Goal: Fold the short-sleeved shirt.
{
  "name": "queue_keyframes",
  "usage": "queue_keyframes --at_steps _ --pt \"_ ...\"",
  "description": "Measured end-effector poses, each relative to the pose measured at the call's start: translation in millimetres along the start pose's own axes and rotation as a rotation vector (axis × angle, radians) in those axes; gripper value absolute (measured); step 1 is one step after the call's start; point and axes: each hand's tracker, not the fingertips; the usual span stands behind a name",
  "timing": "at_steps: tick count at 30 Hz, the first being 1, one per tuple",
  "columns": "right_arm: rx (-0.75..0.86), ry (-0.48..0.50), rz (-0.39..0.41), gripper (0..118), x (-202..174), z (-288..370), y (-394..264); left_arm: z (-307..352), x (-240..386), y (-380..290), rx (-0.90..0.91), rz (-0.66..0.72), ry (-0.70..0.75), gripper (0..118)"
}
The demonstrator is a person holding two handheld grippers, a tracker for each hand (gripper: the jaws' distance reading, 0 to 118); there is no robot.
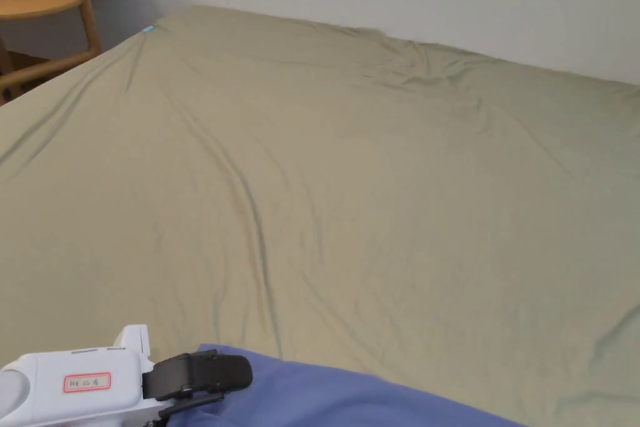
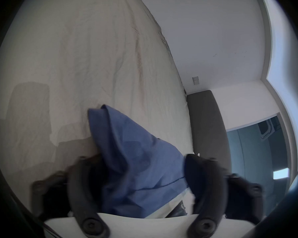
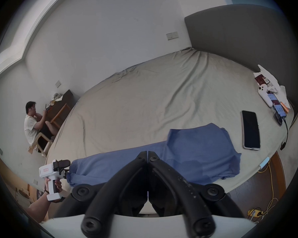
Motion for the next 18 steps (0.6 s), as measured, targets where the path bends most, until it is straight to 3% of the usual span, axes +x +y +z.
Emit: queue_keyframes --at_steps 2,3,4,9,12,15,18 --pt "-0.009 0.018 0.012 1 -5.0 -3.1 -0.2 -10.4 -5.7 14.7 -0.025 -0.051 0.212 16" --pt "-0.013 0.023 0.018 1 -6.9 -4.8 -0.5 -12.0 -6.6 12.1 -0.023 -0.076 0.275 12" --pt "-0.016 0.026 0.020 1 -8.2 -6.7 -0.8 -8.4 -6.3 10.5 -0.004 -0.043 0.164 12" --pt "-0.035 0.013 0.014 1 -8.5 -11.2 -1.1 33.6 -14.9 20.3 0.153 0.114 0.148 10" --pt "-0.033 -0.007 0.012 1 -5.4 -10.9 0.6 69.9 -20.9 29.4 0.187 0.207 -0.006 10" --pt "-0.023 -0.008 -0.013 1 -1.1 -12.4 3.0 92.3 27.5 9.2 0.245 0.062 0.130 9" --pt "-0.017 -0.003 -0.030 1 -0.1 -14.2 3.8 120.9 0.8 33.7 0.259 0.112 0.124 9"
